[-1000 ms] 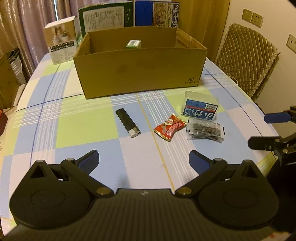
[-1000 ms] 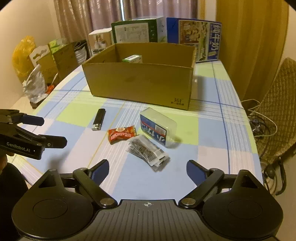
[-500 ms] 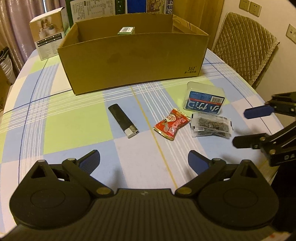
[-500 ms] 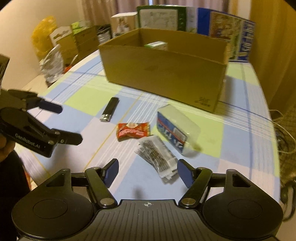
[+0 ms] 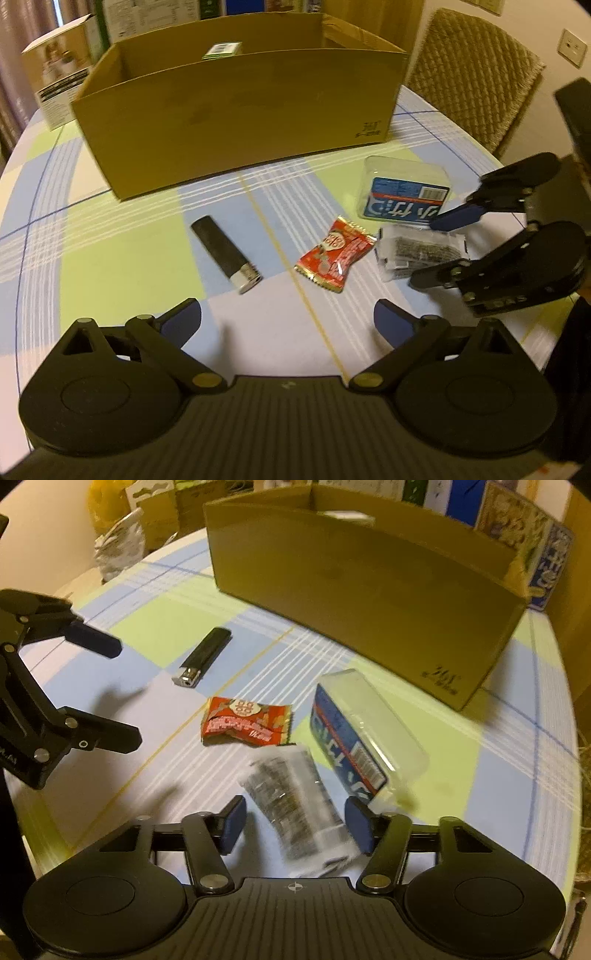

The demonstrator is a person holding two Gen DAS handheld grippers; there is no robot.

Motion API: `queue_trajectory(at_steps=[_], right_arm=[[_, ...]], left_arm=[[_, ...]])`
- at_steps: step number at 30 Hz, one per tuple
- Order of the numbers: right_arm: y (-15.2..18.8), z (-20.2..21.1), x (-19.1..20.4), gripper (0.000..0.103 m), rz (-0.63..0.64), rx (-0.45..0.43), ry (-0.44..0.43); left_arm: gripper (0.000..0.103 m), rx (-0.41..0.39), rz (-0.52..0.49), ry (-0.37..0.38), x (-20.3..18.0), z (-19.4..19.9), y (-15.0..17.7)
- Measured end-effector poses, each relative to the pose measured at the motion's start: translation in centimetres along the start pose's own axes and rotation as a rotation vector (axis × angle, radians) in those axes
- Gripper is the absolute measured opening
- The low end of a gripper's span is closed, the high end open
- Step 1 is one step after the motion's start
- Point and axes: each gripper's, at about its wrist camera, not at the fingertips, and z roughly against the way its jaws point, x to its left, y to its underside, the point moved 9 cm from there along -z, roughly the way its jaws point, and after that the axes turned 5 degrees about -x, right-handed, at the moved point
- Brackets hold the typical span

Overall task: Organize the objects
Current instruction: 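Grasp the clear snack bag with the right tool while the left tool grasps the red candy packet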

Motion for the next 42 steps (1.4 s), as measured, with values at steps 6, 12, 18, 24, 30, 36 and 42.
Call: queue_trajectory(at_steps=[6, 12, 18, 24, 30, 36, 42], right_arm=[[0.6, 0.2, -0.6, 0.035, -0.089, -0.006, 0.022], [1.8, 1.9, -1.6, 0.034, -0.266, -0.005, 0.076], [2.1, 2.6, -2.4, 0.034, -0.364, -0.020, 0.108], [2.3, 2.6, -2.7, 0.034, -0.421, -0.039, 0.115], [2.4, 2.8, -2.0, 0.034, -0.440, -0.055, 0.112], [2.3, 3.9, -1.1, 0.034, -0.445, -0.071, 0.114], [1.4, 5.8, -0.3, 0.034, -0.438, -0.105, 0.124]], left_arm=[[0.091, -0.007, -0.084, 0.036, -1.1, -1.1, -0.7], [0.070, -0.005, -0.169, 0.049, -2.2, -3.2, -1.2], [0.059, -0.003, -0.209, 0.086, -3.2, -5.3, -2.2], [0.041, 0.025, -0.208, 0.121, -3.7, -6.7, -2.4], [0.026, 0.039, -0.161, 0.108, -4.0, -5.9, -1.5], [0.025, 0.046, -0.074, 0.057, -3.7, -4.1, 0.3], [0.025, 0.049, 0.014, 0.000, -3.0, -1.2, 1.1]])
